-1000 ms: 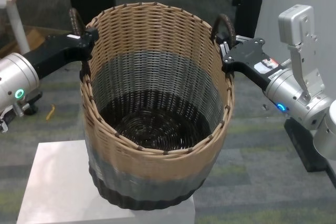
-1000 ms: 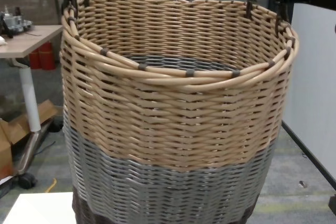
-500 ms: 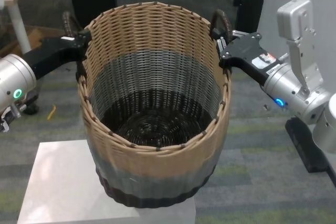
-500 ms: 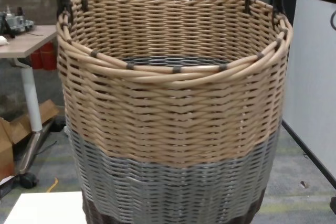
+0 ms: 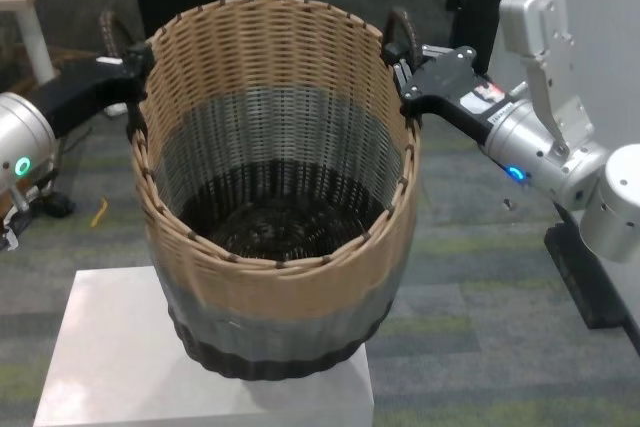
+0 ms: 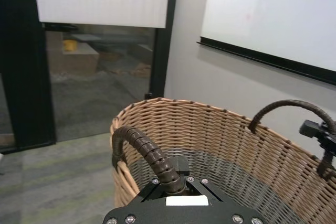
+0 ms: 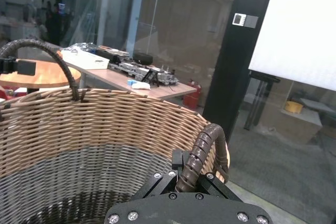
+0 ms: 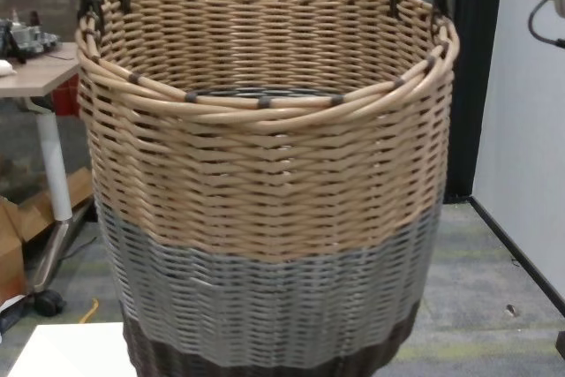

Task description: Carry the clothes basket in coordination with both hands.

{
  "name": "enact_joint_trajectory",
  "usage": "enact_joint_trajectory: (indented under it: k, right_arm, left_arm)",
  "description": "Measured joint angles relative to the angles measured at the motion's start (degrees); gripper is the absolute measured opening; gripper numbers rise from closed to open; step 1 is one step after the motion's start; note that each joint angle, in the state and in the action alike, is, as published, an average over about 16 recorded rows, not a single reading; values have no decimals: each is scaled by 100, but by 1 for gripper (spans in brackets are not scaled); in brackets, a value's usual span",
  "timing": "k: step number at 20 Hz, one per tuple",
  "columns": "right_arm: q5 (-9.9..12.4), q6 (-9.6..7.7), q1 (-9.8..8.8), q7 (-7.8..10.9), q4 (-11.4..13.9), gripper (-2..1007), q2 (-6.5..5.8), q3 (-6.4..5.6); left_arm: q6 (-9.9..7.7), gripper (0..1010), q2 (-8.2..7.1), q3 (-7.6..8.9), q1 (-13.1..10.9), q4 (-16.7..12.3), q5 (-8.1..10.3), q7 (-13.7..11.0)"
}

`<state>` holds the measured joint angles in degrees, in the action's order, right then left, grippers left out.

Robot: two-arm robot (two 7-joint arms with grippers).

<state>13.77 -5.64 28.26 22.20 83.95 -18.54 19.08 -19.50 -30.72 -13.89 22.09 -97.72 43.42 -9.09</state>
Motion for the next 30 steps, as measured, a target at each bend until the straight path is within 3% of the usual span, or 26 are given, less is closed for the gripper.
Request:
enact_joint_trajectory:
  k: [10, 22, 30]
  right_arm:
    - [-15, 122, 390, 160, -534, 11, 143, 267]
    - [-57, 226, 732, 336, -1111, 11, 328, 565]
    - [-76, 219, 821, 386, -1301, 11, 417, 695]
  left_arm:
    - [123, 0, 34, 46, 129, 327, -235, 170]
    - [56, 0, 198, 227, 173, 630, -463, 321]
    - [-26, 0, 317, 328, 123, 760, -554, 350]
